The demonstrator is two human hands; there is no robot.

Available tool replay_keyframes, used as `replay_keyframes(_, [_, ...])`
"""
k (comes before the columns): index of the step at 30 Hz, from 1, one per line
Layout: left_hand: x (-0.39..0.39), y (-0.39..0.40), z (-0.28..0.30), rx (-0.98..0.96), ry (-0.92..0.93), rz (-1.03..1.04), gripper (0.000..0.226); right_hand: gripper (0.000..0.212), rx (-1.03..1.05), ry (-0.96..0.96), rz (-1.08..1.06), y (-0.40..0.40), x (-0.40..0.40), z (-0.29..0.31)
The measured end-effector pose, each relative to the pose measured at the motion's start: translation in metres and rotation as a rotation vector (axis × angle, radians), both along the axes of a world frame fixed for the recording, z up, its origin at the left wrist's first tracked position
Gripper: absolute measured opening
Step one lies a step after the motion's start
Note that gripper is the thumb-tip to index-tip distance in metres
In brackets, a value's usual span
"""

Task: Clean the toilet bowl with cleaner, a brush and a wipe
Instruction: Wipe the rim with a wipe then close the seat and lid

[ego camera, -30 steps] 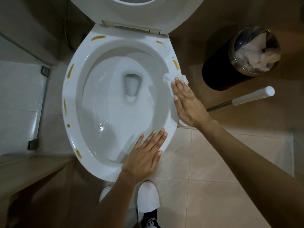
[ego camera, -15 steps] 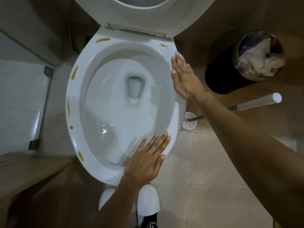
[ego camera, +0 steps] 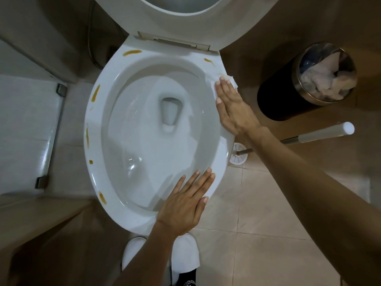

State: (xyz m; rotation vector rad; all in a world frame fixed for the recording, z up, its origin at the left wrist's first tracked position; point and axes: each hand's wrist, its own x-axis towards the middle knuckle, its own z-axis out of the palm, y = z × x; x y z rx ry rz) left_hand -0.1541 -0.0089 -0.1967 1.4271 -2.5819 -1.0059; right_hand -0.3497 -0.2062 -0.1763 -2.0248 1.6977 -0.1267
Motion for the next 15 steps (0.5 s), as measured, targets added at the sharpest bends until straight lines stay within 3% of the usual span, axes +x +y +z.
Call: replay_keyframes(15, [0.0, 0.001, -0.001, 0.008, 0.003, -0.001, 0.056, 0.057, 0.025, 0.006, 0.019, 0.021, -0.006, -0.002])
